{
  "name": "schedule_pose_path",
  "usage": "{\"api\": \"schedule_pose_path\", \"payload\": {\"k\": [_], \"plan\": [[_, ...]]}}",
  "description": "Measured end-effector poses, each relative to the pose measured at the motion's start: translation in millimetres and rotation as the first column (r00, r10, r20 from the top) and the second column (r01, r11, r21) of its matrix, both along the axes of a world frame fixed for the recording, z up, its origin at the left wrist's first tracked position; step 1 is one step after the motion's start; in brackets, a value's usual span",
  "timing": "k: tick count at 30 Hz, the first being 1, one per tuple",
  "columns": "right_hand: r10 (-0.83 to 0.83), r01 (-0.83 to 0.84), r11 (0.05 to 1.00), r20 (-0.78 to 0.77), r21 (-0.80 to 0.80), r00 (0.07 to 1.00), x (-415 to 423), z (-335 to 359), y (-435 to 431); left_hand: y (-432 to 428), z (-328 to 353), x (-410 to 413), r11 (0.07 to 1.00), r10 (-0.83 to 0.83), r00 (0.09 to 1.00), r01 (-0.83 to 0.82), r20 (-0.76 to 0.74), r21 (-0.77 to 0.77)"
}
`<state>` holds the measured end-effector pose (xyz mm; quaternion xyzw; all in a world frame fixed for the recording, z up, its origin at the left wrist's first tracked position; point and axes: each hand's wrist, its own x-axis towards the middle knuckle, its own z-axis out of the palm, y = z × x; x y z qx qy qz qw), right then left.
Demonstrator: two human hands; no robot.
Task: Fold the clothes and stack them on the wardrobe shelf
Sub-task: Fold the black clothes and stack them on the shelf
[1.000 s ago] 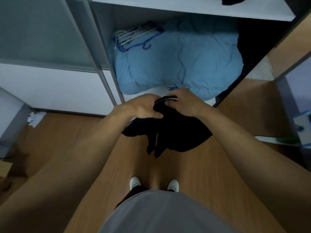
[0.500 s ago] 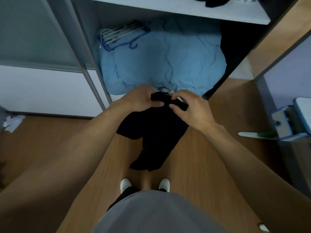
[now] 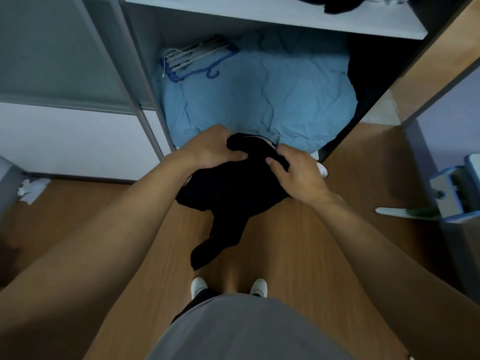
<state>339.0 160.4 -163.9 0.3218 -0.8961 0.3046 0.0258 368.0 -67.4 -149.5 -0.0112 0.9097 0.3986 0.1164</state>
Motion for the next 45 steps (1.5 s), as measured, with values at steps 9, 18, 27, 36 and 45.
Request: {"api": "schedule_pose_path", "payload": {"k": [9,18,27,36,45], "plan": [[0.261,-0.265,0.929,0.049,0.26,0.964,-7,16,-20,-9,-18,12,0.959,-0.145,0.982,0.109,-0.121,-0.262],[0.036,-0.122,0.906,0.211,0.405,0.977,-16,13,-7,-2,-6,5,0.874,-0.012,0.992,-0.049,-0.122,-0.484],[0.033,-0.072,0.917,0.106,0.392,0.994,-6,17,-29,-7,-10,4,0.89,-0.048,0.997,0.073,0.066,-0.45],[-0.085,0.009,0.955,0.245,0.295,0.966,-7,0,-6,-18,-12,10,0.938,0.345,0.936,-0.345,-0.069,0.008],[0.133,-0.163,0.981,0.248,0.107,0.96,17,13,-24,-18,-14,10,0.684,0.668,0.724,-0.688,0.171,0.242]]}}
